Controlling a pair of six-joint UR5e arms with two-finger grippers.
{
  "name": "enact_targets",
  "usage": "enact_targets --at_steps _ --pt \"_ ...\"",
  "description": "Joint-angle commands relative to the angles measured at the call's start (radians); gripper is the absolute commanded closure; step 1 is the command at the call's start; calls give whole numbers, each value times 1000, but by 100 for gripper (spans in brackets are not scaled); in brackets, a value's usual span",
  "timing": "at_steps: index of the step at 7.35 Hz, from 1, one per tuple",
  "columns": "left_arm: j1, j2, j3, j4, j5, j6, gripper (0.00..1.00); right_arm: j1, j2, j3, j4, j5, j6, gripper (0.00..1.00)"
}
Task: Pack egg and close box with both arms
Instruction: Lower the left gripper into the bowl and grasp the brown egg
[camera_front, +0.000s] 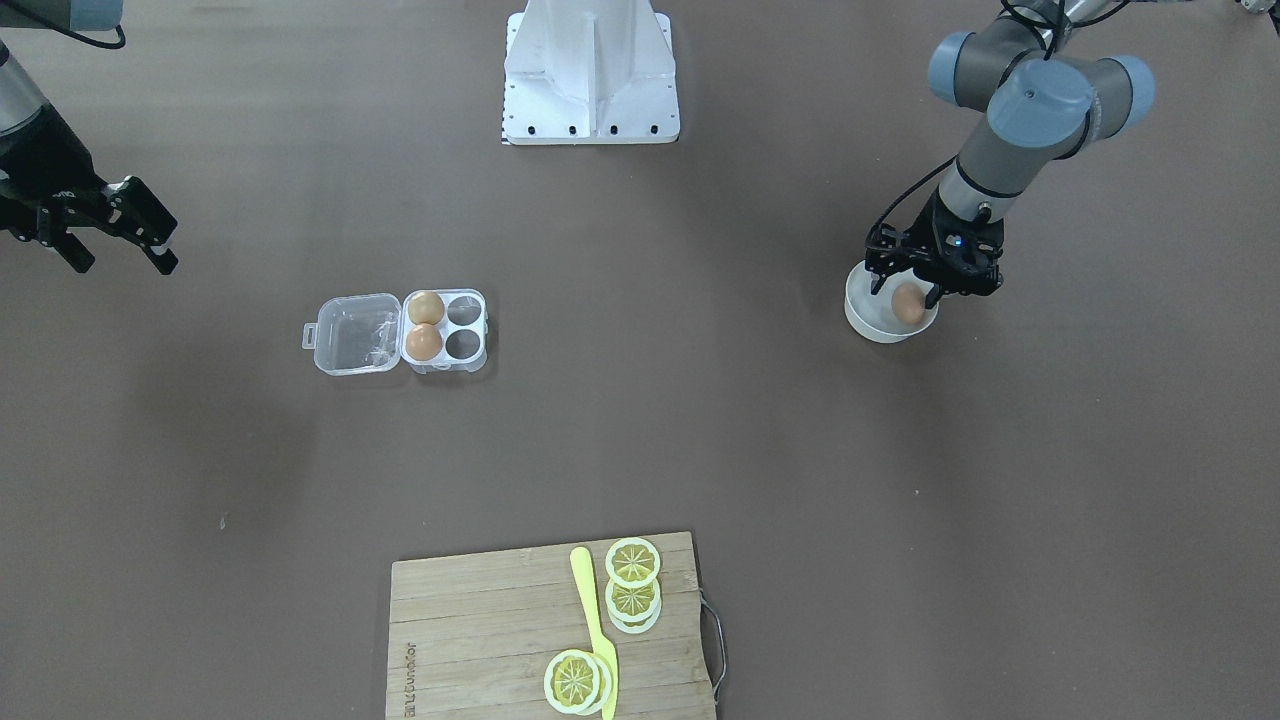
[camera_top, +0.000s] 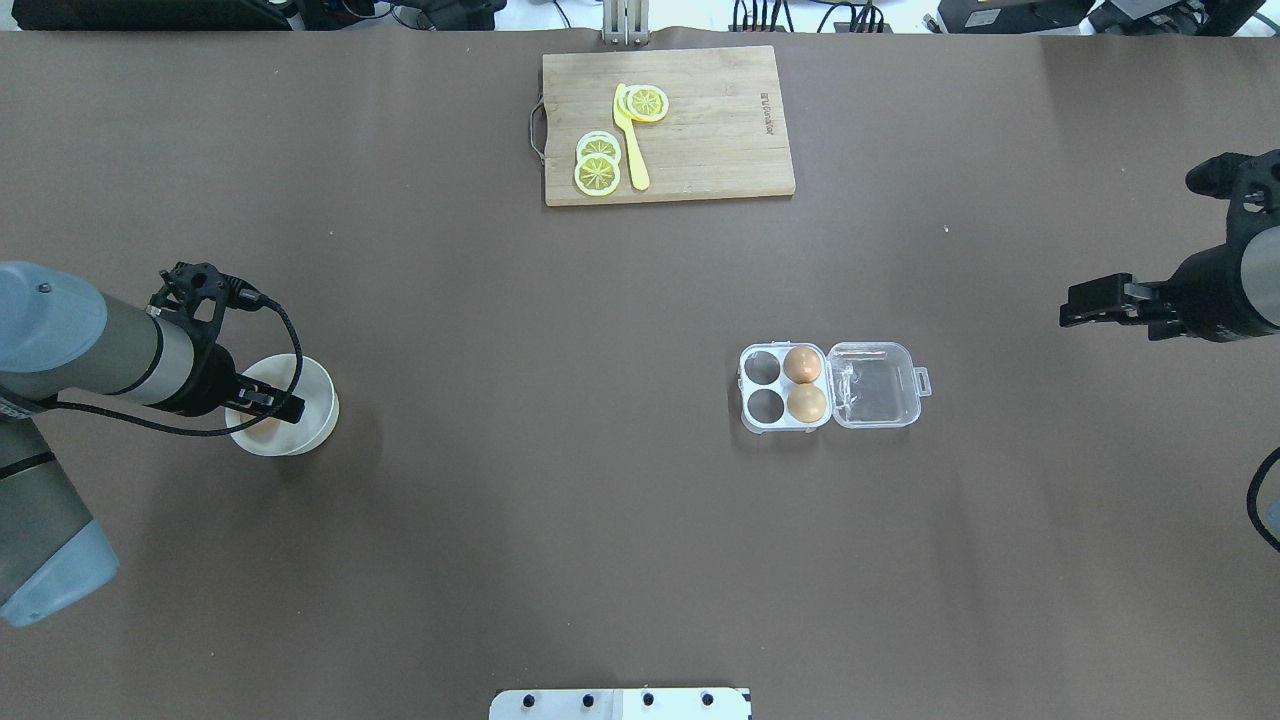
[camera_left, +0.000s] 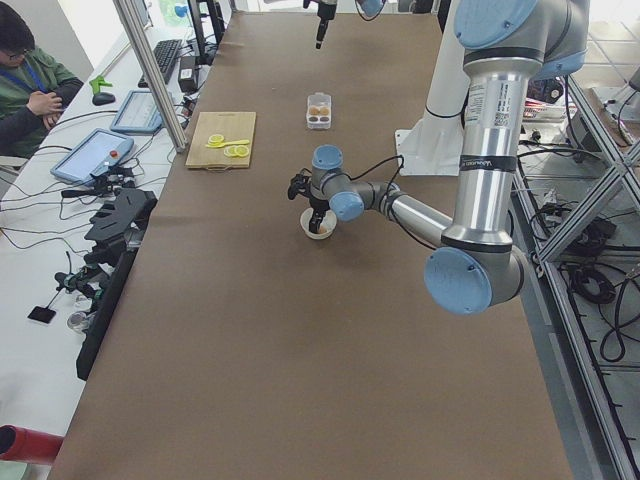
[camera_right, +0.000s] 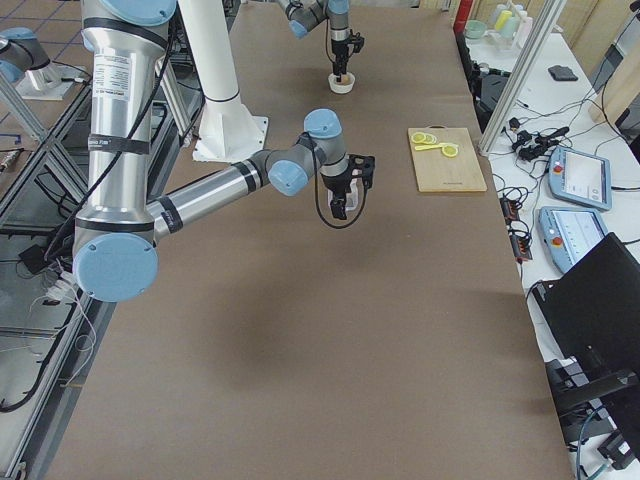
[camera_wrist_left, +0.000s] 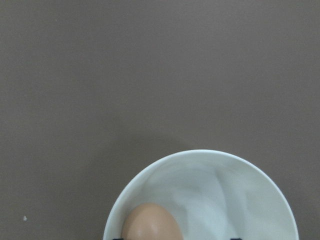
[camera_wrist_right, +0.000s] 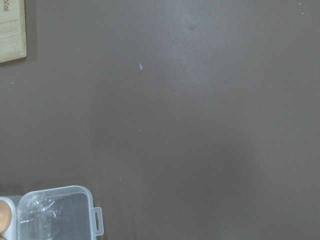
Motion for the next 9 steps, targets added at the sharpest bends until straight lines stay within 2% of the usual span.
enact_targets --at_steps 1,4,5,9 --pt "1 2 4 1 2 -1 23 0 0 -1 1 -2 0 1" --pt "8 -2 20 1 5 0 26 -3 0 -1 1 -2 0 1" --pt "17 -2 24 1 27 -1 30 -3 2 -1 1 -2 0 1" --pt "42 -10 20 0 37 -43 64 -3 -2 -1 2 -5 0 1"
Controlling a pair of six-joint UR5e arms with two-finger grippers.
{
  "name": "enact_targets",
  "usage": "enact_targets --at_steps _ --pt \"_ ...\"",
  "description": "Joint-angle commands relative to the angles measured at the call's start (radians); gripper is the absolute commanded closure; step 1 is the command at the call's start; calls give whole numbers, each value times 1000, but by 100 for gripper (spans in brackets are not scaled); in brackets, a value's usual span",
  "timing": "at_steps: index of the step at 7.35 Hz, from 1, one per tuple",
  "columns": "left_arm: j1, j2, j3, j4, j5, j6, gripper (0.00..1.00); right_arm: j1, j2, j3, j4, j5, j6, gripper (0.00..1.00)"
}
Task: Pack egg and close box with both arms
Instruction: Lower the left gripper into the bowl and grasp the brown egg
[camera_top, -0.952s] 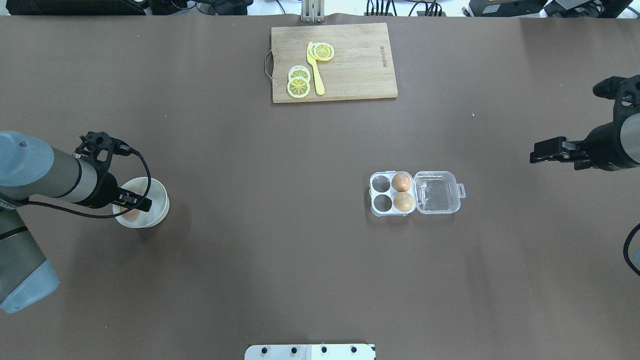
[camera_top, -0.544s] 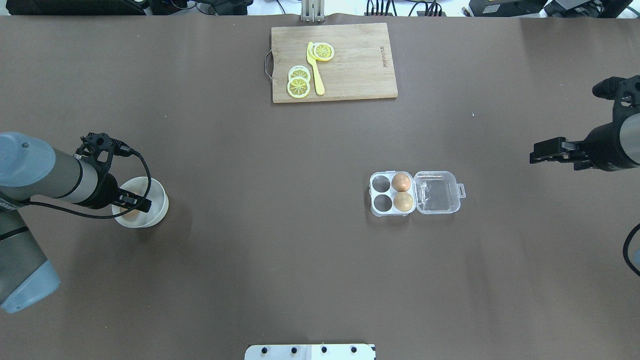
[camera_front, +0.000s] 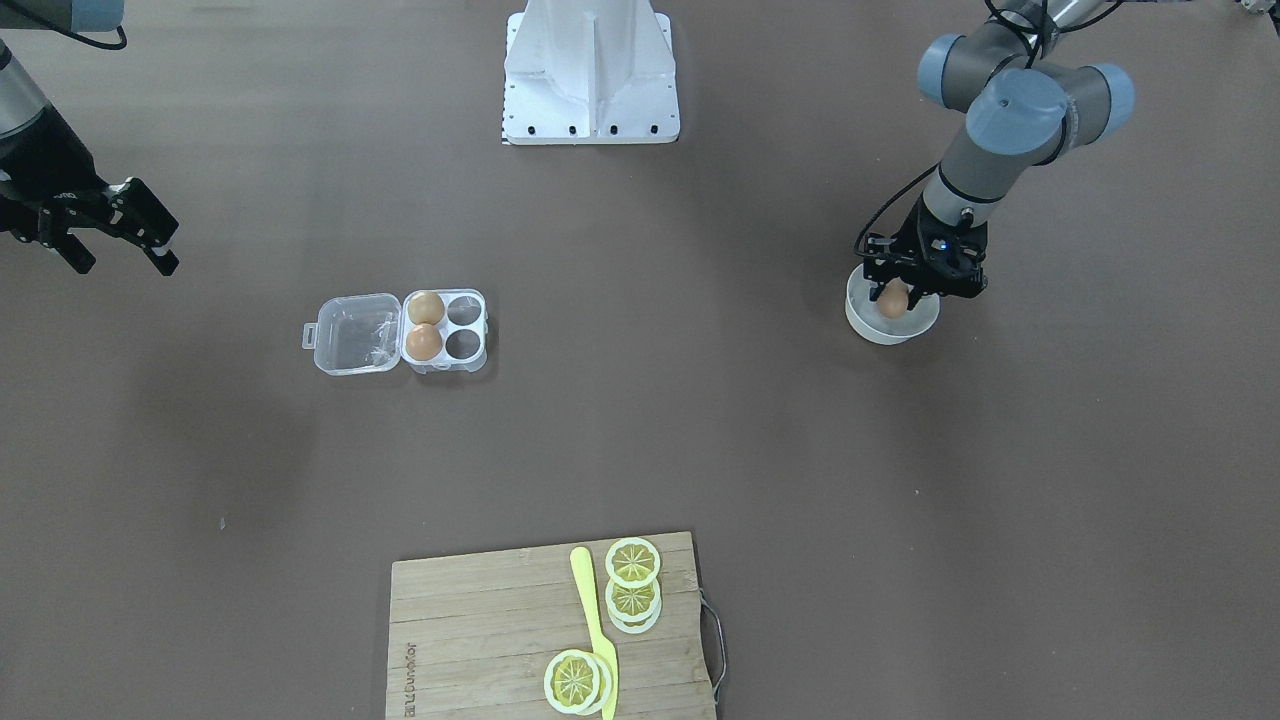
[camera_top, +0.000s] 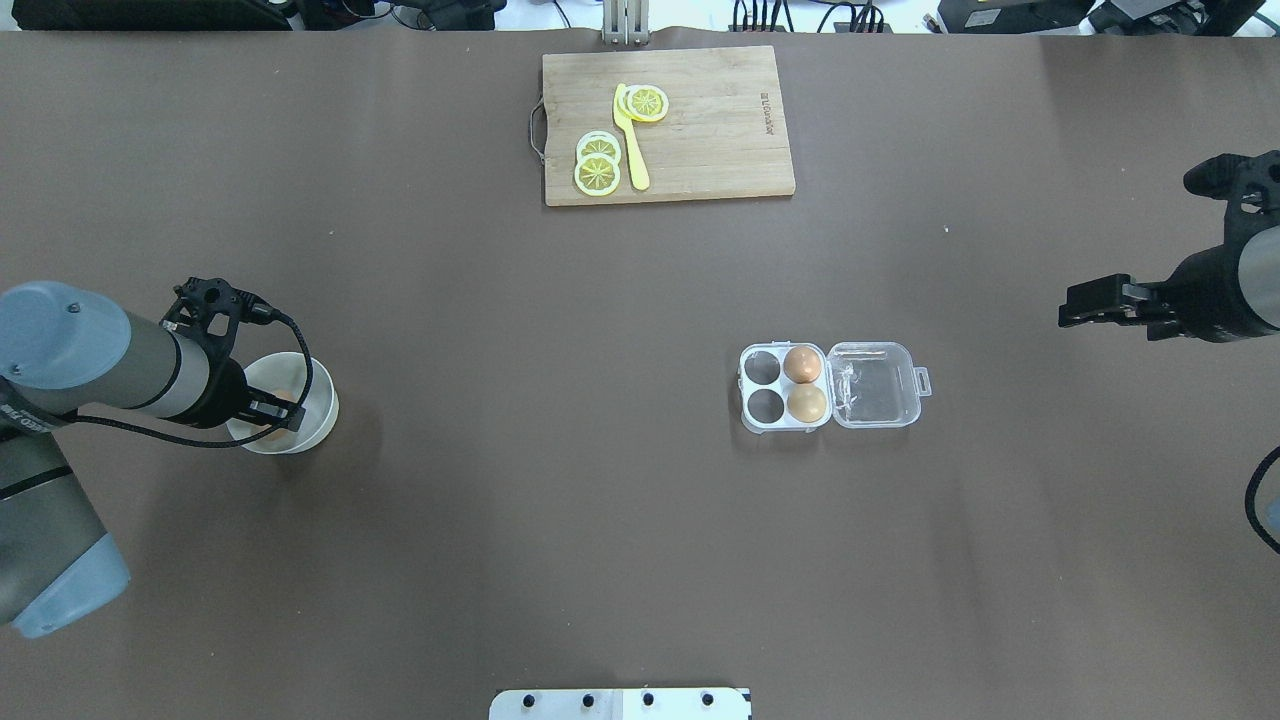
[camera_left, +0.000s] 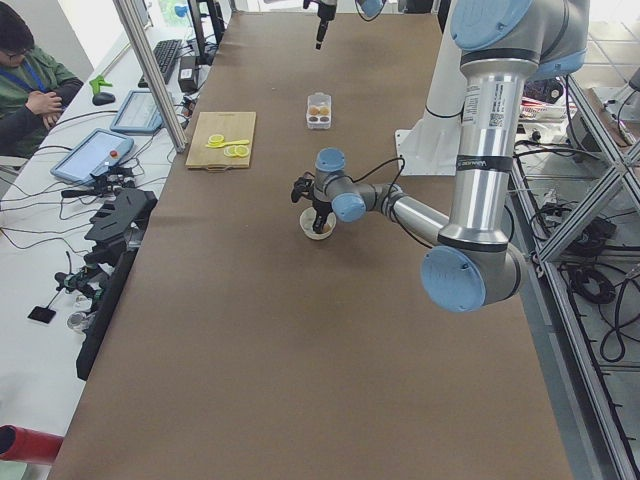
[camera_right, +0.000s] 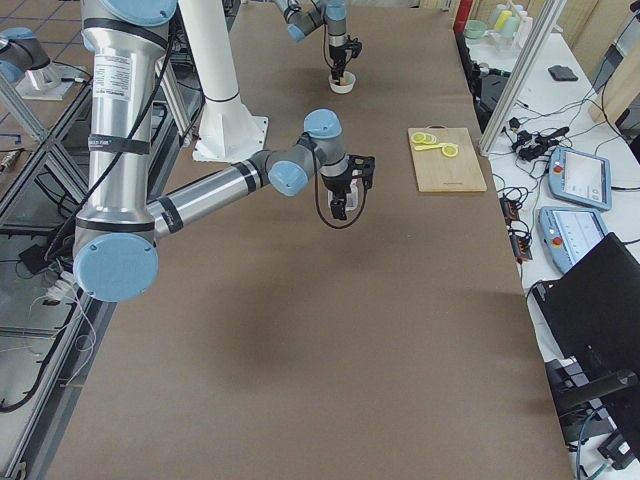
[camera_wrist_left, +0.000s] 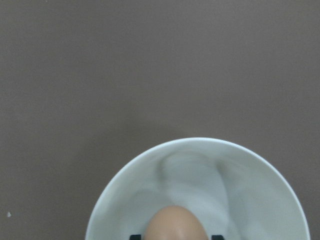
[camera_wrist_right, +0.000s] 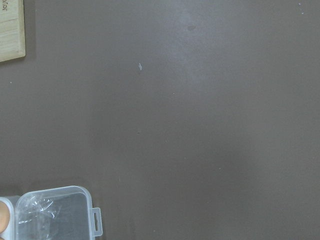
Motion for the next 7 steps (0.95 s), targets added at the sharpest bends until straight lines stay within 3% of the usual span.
enact_targets --at_steps 1,2,3,7 --pt "3 -1 -6 0 1 -4 75 0 -1 1 1 0 0 1" --pt "1 -1 -18 0 1 -4 93 0 -3 1 3 0 0 1" --pt "-3 11 -56 0 0 -4 100 0 -3 1 4 1 0 1" --pt "-13 -19 -107 -49 -12 6 100 0 -1 -1 7 1 0 1"
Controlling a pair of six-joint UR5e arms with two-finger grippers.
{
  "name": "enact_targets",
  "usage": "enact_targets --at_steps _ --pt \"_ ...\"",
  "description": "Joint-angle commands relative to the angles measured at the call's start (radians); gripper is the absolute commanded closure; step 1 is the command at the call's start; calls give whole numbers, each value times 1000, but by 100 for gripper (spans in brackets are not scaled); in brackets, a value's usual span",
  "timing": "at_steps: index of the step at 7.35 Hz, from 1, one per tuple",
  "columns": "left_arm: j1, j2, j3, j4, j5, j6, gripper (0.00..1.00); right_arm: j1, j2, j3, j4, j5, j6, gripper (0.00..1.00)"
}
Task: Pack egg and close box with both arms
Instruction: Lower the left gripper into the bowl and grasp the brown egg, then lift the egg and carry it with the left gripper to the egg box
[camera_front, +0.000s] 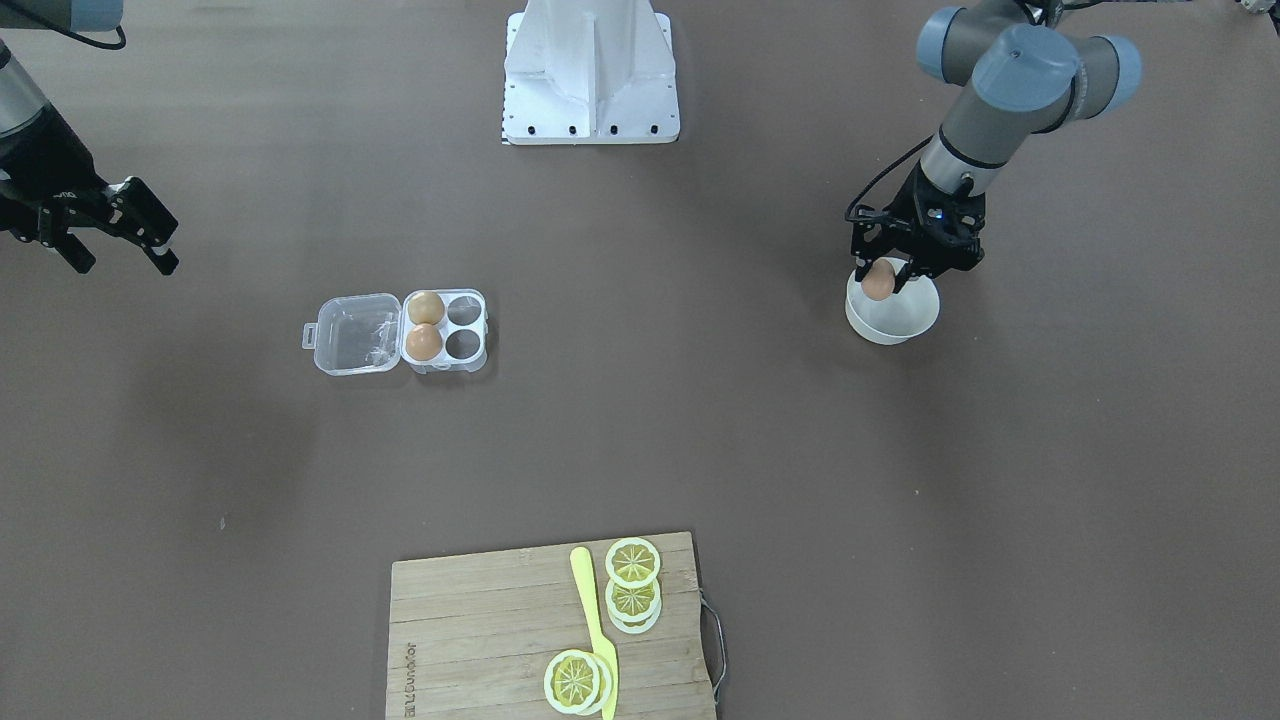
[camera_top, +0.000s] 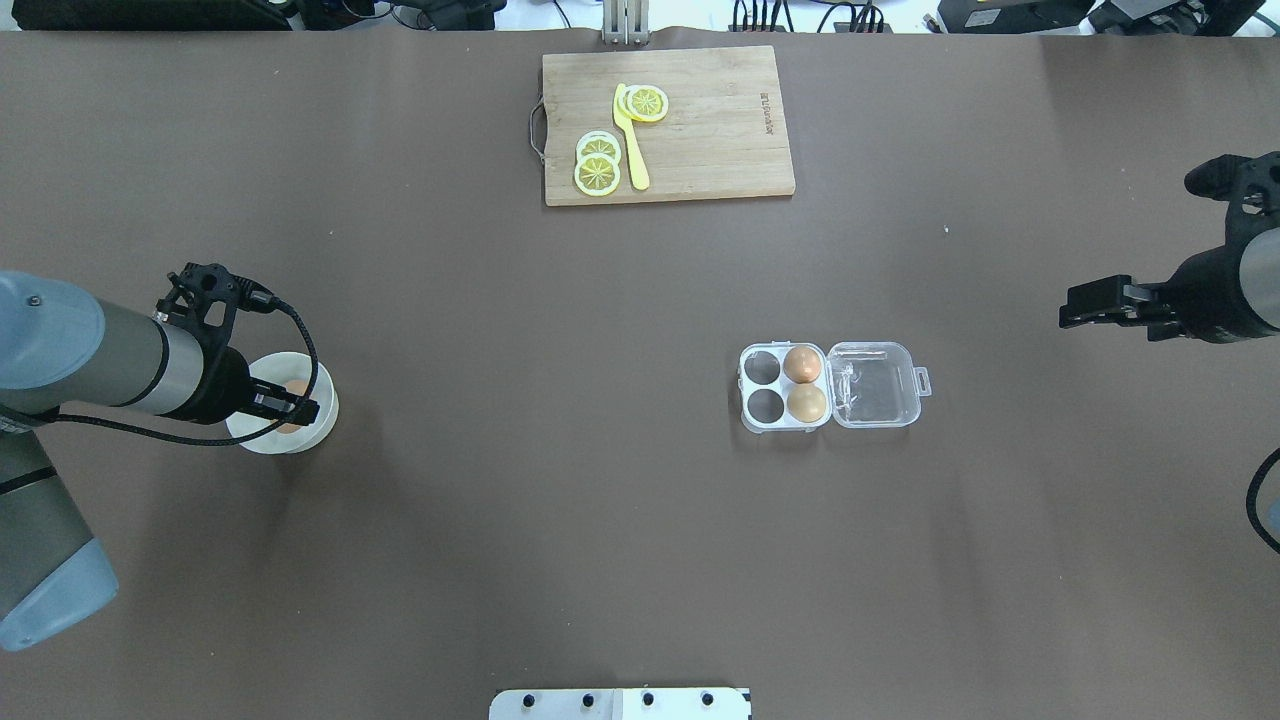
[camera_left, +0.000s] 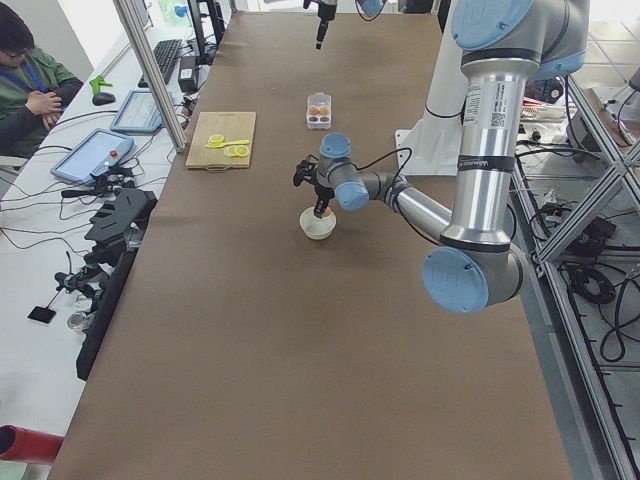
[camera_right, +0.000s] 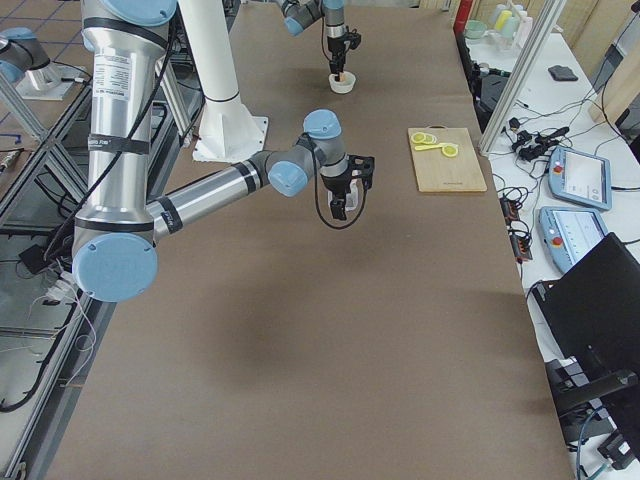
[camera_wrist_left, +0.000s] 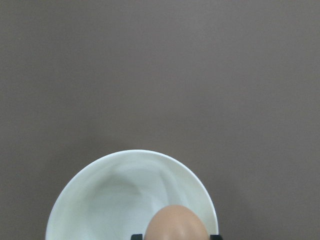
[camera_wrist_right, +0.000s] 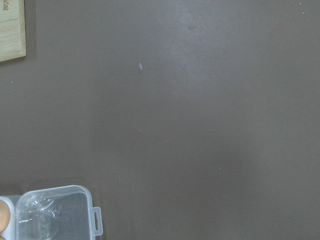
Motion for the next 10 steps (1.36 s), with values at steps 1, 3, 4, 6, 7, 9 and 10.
enact_targets --at_steps 1,3,4,6,7,9,10 --pt "2 -40 8 -98 -1 -1 100 -2 5 -2 1 0 -2 1" --pt "7 -184 96 -186 -2 -14 100 -6 10 -3 3 3 -5 1" --pt "11 -244 135 -191 -4 -51 100 -8 10 -3 3 3 -5 1" --pt "23 -316 166 -241 -4 -68 100 -9 11 -5 4 6 -8 1" --pt "48 -356 234 -349 -4 -70 100 -8 17 -5 6 9 -11 1" --pt "100 -487 391 -508 7 -111 100 -8 27 -6 6 14 -11 1" --pt "108 -552 435 -537 8 -114 100 -8 28 -6 6 14 -11 1"
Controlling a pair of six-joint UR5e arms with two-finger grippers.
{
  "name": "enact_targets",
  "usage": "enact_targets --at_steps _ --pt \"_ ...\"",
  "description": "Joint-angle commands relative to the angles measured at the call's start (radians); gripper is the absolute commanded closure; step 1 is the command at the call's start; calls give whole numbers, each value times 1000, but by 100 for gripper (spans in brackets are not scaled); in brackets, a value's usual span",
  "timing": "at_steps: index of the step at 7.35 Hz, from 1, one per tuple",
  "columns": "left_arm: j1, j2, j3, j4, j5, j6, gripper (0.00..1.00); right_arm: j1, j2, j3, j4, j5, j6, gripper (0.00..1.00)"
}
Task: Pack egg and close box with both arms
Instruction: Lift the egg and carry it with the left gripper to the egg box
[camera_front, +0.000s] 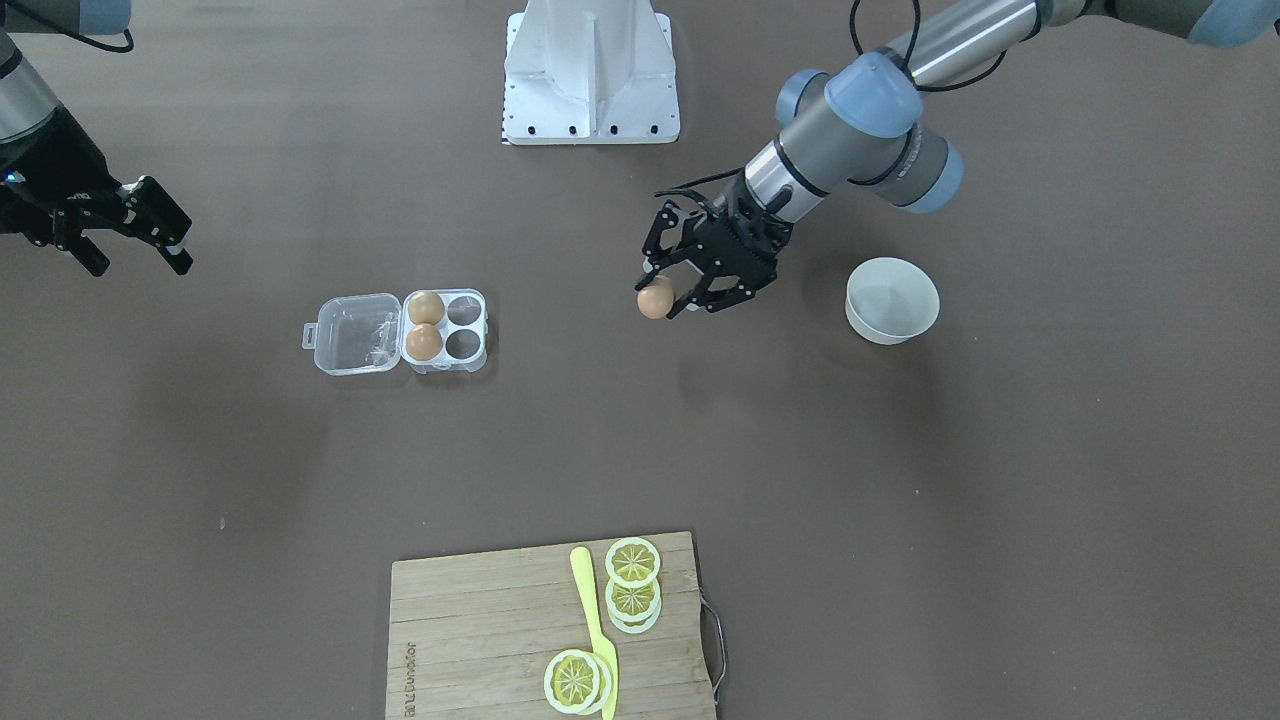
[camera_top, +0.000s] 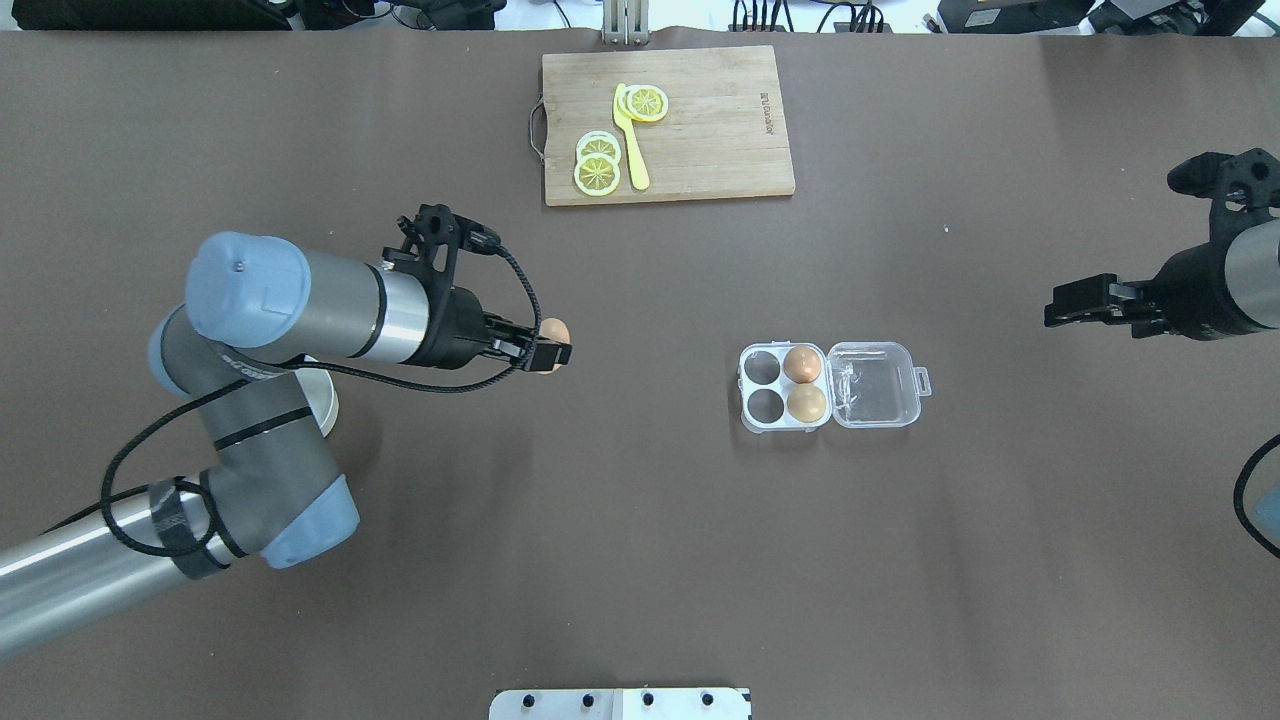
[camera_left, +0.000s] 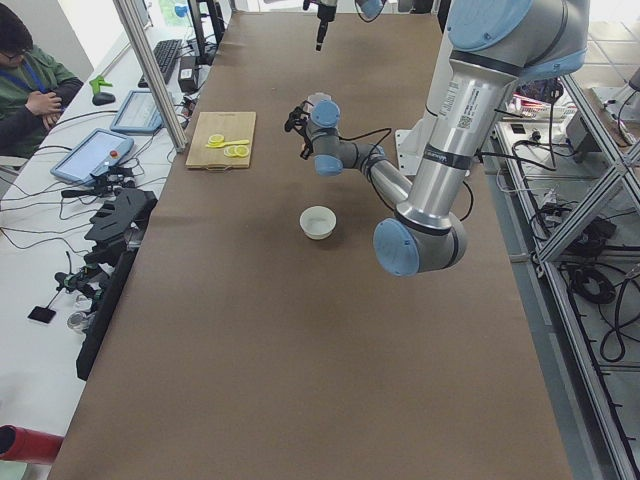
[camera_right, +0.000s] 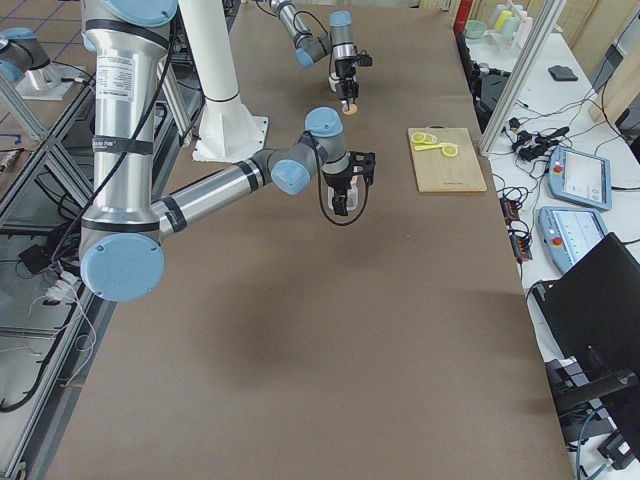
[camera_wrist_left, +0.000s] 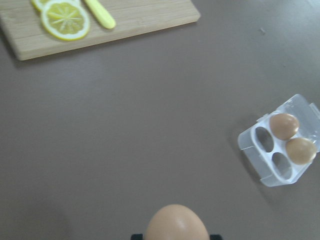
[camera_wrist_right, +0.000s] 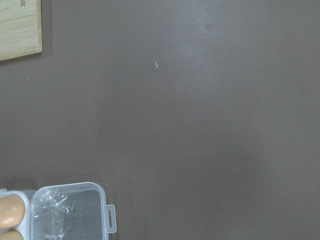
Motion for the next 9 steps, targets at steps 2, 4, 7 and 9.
enact_targets --at_steps 2,4,7,9 --pt "57 -167 141 -95 73 -11 100 0 7 0 0 1 2 1" --pt "69 -250 262 -136 108 22 100 0 9 0 0 0 -3 1" --pt "112 -264 308 -277 127 88 100 -3 9 0 -1 4 0 1" --pt "157 -264 338 -359 165 192 100 -17 18 -2 -1 29 11 1"
